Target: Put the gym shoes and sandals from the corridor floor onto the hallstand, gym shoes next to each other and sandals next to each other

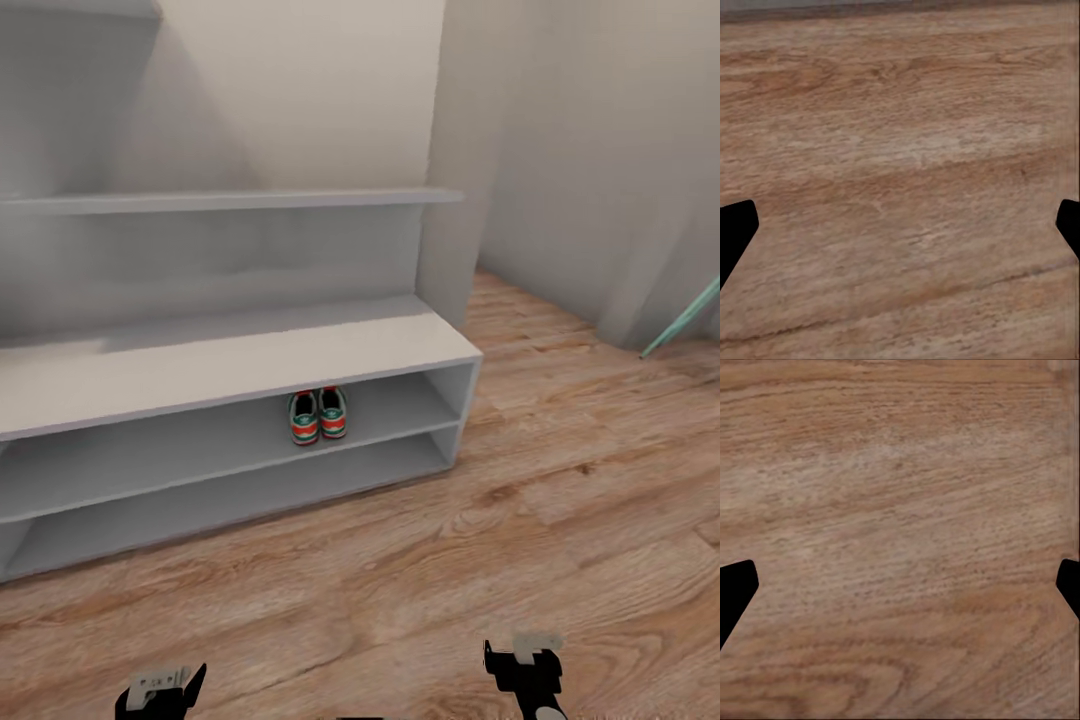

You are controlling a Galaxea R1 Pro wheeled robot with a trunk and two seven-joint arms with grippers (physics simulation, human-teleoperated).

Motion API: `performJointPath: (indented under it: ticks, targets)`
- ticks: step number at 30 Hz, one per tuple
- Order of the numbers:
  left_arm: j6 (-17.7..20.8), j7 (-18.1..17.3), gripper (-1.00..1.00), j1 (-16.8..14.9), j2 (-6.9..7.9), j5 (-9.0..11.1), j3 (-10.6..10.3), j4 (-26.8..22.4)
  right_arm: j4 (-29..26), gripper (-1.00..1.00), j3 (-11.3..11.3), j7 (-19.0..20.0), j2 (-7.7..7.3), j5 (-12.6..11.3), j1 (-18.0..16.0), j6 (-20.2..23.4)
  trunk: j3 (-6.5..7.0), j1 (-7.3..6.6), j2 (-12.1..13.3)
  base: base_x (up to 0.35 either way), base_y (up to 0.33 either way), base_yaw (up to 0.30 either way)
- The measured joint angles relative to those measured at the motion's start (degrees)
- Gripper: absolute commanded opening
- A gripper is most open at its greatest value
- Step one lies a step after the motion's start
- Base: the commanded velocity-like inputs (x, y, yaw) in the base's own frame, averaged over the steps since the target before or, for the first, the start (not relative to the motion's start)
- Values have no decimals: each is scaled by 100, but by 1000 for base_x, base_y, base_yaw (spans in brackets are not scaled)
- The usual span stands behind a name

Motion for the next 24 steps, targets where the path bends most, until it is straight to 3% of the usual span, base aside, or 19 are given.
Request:
performJointPath:
  ticks: [14,19,24]
  targets:
    - [-18,-8,100,0,19,-46,-41,1,-8,100,-14,0,-109,-12,14,-44,0,0,0,0,0,-300]
    - [-58,-10,100,0,1,-227,-65,8,-8,100,-11,0,-128,-14,21,-45,0,0,0,0,0,-300]
    - [-61,-8,100,0,-3,-284,-65,6,-8,100,-18,2,-190,-14,21,-45,0,0,0,0,0,-300]
